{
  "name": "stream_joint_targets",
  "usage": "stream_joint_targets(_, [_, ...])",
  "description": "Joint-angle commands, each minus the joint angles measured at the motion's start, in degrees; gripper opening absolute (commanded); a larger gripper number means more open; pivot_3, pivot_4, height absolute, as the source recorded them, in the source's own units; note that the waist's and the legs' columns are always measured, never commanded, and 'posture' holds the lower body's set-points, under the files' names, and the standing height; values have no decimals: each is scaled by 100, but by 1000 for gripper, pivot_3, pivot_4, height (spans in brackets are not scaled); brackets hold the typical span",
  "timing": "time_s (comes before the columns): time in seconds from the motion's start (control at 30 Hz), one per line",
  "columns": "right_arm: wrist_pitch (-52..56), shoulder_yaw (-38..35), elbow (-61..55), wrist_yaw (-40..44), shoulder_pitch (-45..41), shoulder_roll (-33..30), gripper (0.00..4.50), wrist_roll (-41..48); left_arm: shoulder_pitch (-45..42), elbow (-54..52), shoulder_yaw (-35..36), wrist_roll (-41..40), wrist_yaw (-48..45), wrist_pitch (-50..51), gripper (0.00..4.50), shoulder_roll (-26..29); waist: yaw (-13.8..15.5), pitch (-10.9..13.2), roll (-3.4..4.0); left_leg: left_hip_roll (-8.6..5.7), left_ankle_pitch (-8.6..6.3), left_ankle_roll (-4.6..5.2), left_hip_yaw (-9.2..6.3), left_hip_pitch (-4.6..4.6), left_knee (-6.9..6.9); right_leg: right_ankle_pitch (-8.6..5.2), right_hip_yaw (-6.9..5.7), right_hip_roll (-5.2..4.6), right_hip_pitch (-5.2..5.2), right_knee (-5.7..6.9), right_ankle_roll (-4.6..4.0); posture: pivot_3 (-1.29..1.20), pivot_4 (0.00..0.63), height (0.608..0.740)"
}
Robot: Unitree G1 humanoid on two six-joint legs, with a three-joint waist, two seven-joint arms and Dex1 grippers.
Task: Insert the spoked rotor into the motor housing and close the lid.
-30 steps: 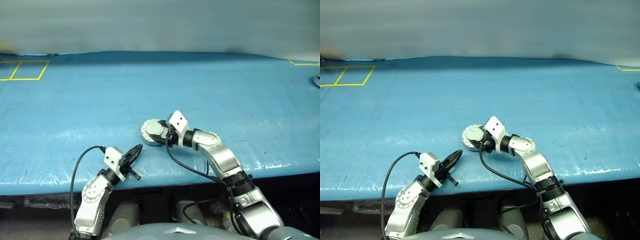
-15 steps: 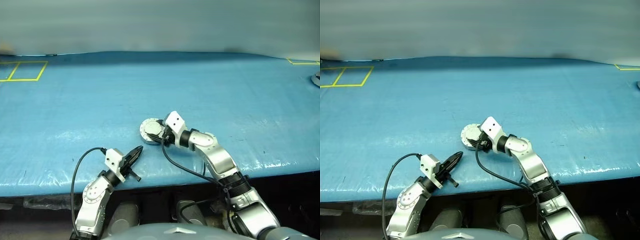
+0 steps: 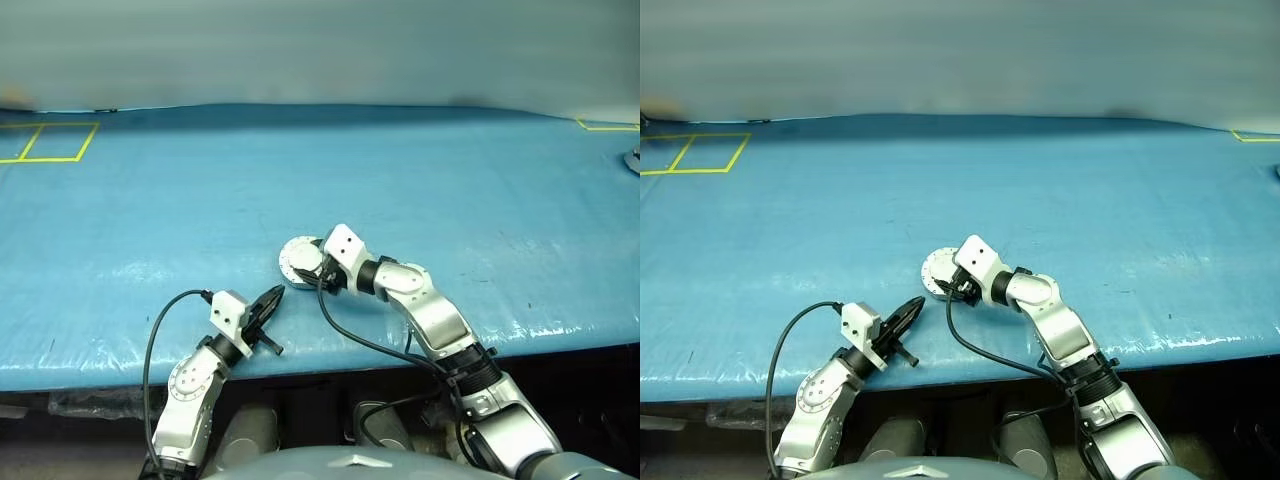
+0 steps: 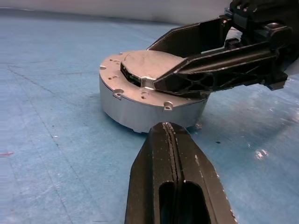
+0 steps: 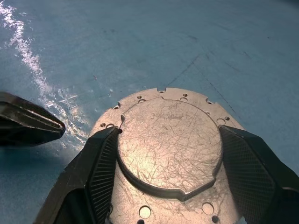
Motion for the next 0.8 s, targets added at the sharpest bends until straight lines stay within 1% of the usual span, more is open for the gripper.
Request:
stream_joint_targets(0.03, [509,121,145,71,177,-115,3020,-87,-315,-449,169,-148,295,504,0,1,3,-4,4,0,0,0,0,3,0,0,-3,1,2,0,2,0,150,740])
stream_joint_targets(0.07, [586,74,119,71,189,-84,3020,-17,-409,-544,211,-180,406,719,0,-10,3,-4,4,-1,0,0,-1,4,0,1,-6,1,3,-1,5,0,150,740])
stream_joint_targets(0.13, [649,37,86,31,196,-67,3020,7,-657,-813,319,-411,702,1486,0,-84,4,-5,5,-2,0,1,0,3,0,3,-8,2,7,-2,6,0,150,740])
stream_joint_targets(0.2, [665,32,62,2,204,-74,3020,0,-944,-1138,445,-873,977,2608,0,-104,3,-5,4,-7,-1,2,-3,3,-1,4,-8,3,9,-2,7,0,150,740])
stream_joint_targets(0.27, [682,23,43,-22,208,-62,3020,4,-1289,-1306,595,-1581,1008,3820,0,-11,-2,-5,4,-10,-1,2,-7,1,-1,5,-8,6,12,-1,8,0,150,740])
stream_joint_targets(0.3, [691,22,35,-33,208,-55,3020,6,-1456,-1319,689,-1845,1035,4243,0,8,-5,-5,4,-10,-1,1,-7,1,-1,5,-8,7,13,-1,9,0,150,740])
stream_joint_targets(0.37, [694,28,20,-47,211,-47,3020,5,-1752,-1313,754,-1978,1200,4853,0,94,-9,-5,4,-12,0,-1,-8,1,-1,4,-9,17,14,1,10,0,150,740])
stream_joint_targets(0.43, [690,25,16,-56,213,-41,3020,9,-1961,-1283,673,-1893,1293,5201,0,207,-16,-5,4,-15,1,-2,-9,1,-1,1,-7,28,14,3,14,0,150,740])
stream_joint_targets(0.5, [684,30,19,-69,210,-36,3020,-1,-2137,-1209,668,-1986,1356,5513,0,177,-15,-5,4,-18,8,-13,-9,1,-4,4,-4,28,13,3,10,0,150,740])
stream_joint_targets(0.63, [672,29,12,-79,204,-21,3020,3,-2268,-1112,545,-1757,1524,5681,0,141,-9,-5,4,-19,17,-30,-10,1,-6,4,0,25,13,1,9,0,150,740])
stream_joint_targets(0.73, [669,31,17,-92,197,-9,3020,3,-2246,-1129,445,-1755,1520,5811,0,119,-5,-6,5,-19,22,-39,-14,2,-7,4,8,9,14,1,9,0,150,740])
stream_joint_targets(0.8, [667,41,2,-100,208,-7,3020,-2,-2216,-1106,268,-1598,1581,5901,0,181,0,-8,4,-19,24,-42,-18,2,-7,4,8,8,14,1,8,0,150,740])
